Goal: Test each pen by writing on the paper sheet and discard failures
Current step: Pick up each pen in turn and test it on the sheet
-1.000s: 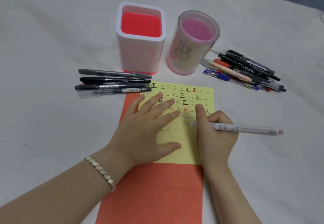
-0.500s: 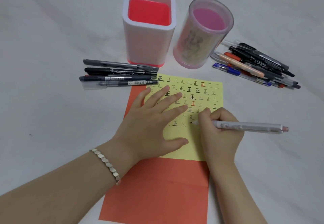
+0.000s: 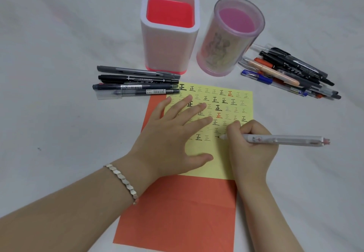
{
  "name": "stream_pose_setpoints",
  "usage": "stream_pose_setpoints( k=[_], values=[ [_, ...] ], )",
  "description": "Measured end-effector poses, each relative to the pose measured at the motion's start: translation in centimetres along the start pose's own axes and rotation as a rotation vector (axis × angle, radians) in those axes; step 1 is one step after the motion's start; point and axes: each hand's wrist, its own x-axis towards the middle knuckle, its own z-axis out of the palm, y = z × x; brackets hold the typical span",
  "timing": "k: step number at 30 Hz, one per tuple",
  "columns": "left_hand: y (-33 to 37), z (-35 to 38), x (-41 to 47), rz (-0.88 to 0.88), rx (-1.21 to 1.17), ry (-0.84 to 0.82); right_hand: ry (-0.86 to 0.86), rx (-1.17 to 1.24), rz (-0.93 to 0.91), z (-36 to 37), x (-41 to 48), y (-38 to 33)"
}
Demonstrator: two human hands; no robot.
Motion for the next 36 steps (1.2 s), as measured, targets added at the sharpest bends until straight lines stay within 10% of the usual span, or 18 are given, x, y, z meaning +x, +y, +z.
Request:
stream_pose_setpoints(
  k=[36],
  values=[
    [0.01, 0.05, -0.07, -0.005, -0.007, -0.002, -0.036, -0.033, -0.024, 0.04, -0.02, 0.20]
  ],
)
